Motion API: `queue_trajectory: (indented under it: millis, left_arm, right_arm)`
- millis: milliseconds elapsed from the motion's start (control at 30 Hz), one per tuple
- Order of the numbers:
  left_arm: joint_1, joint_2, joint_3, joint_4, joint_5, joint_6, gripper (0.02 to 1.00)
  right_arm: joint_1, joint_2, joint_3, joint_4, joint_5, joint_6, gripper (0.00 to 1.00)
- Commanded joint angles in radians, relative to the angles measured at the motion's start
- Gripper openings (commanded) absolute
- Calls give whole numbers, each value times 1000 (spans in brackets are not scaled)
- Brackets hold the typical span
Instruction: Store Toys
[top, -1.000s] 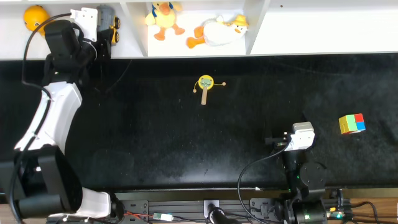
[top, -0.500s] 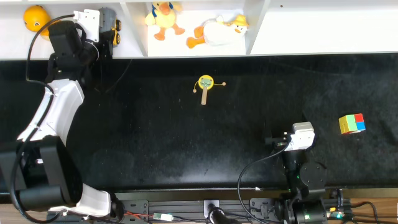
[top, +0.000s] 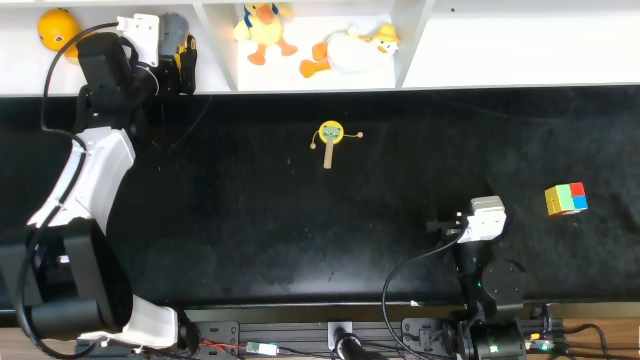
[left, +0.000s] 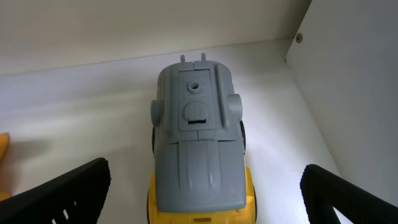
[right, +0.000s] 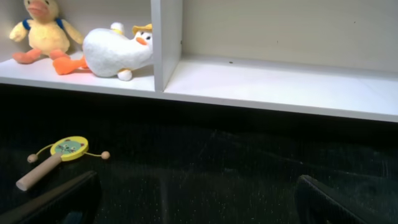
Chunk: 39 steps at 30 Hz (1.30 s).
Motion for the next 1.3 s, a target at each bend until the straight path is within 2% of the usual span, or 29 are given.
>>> queue_trajectory:
  millis: [33,300,533,833,1300]
  left_arm:
    - [-3,-6,23,-22,-30,0,998]
    - [-4,-122,-104,-6,-48,7,998]
    - [-14,-275,-316,54,-45,8,996]
    - [-14,-557,-598,82,-45,7,998]
    - [-15,-1064,-841,94,-45,-22,998]
  right_arm:
    - [5,-8,3,2,-4,0,996]
    - [5,-8,3,2,-4,0,996]
    - [5,-8,3,2,-4,0,993]
    - [5,-8,3,2,-4,0,996]
    - [5,-8,3,2,-4,0,993]
